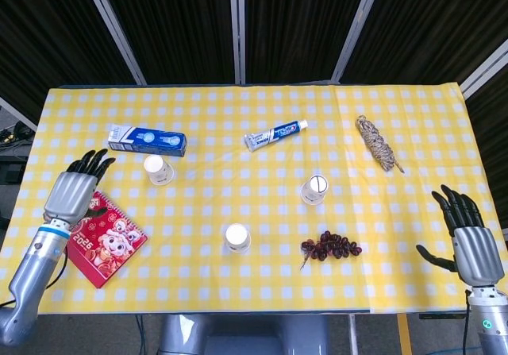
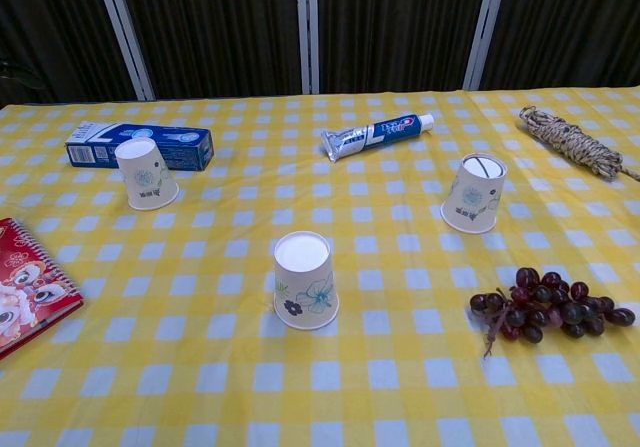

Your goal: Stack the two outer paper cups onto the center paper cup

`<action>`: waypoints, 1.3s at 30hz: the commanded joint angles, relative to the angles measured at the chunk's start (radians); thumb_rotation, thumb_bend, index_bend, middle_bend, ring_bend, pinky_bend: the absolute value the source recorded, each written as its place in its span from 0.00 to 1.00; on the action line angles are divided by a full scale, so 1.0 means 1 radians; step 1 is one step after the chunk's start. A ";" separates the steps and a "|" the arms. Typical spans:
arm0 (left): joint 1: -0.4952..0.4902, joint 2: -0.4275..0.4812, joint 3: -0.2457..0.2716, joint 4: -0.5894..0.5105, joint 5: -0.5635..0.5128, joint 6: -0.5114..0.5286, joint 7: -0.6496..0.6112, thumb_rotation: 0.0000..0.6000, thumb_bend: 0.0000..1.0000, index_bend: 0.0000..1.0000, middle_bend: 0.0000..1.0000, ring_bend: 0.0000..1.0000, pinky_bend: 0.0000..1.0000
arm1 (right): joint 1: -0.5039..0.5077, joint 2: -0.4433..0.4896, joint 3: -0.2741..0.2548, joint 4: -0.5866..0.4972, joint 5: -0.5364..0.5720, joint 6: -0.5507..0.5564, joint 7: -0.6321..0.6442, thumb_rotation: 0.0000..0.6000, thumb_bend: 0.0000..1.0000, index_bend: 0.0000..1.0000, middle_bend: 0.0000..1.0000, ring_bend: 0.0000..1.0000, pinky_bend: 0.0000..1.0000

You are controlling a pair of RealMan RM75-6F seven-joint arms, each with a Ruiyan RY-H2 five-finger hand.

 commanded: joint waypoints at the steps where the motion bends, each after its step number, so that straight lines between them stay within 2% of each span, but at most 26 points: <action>1: -0.091 -0.038 -0.037 0.067 -0.086 -0.098 0.048 1.00 0.07 0.13 0.00 0.02 0.18 | 0.001 0.003 0.004 0.006 0.009 -0.006 0.013 1.00 0.06 0.10 0.00 0.00 0.00; 12: -0.270 -0.151 -0.060 0.225 -0.267 -0.240 0.143 1.00 0.07 0.20 0.00 0.05 0.21 | 0.005 0.012 0.017 0.023 0.041 -0.027 0.064 1.00 0.06 0.11 0.00 0.00 0.00; 19: -0.355 -0.221 -0.048 0.304 -0.369 -0.286 0.193 1.00 0.07 0.22 0.00 0.06 0.22 | 0.005 0.018 0.026 0.033 0.062 -0.039 0.092 1.00 0.06 0.11 0.00 0.00 0.00; 27: -0.414 -0.300 -0.012 0.389 -0.456 -0.291 0.238 1.00 0.07 0.29 0.03 0.09 0.24 | 0.008 0.022 0.033 0.043 0.080 -0.055 0.116 1.00 0.06 0.12 0.00 0.00 0.00; 31: -0.423 -0.332 0.004 0.426 -0.471 -0.277 0.244 1.00 0.15 0.35 0.07 0.14 0.29 | 0.008 0.024 0.035 0.044 0.083 -0.056 0.120 1.00 0.06 0.12 0.00 0.00 0.00; 34: -0.421 -0.354 0.012 0.453 -0.465 -0.252 0.235 1.00 0.17 0.39 0.10 0.17 0.32 | 0.007 0.024 0.035 0.043 0.085 -0.056 0.120 1.00 0.06 0.13 0.00 0.00 0.00; 36: -0.420 -0.364 0.019 0.466 -0.459 -0.244 0.230 1.00 0.21 0.45 0.15 0.22 0.37 | 0.007 0.024 0.035 0.042 0.085 -0.057 0.119 1.00 0.06 0.13 0.00 0.00 0.00; 39: -0.417 -0.387 0.022 0.489 -0.435 -0.210 0.214 1.00 0.30 0.60 0.26 0.31 0.47 | 0.007 0.023 0.035 0.040 0.083 -0.056 0.114 1.00 0.06 0.13 0.00 0.00 0.00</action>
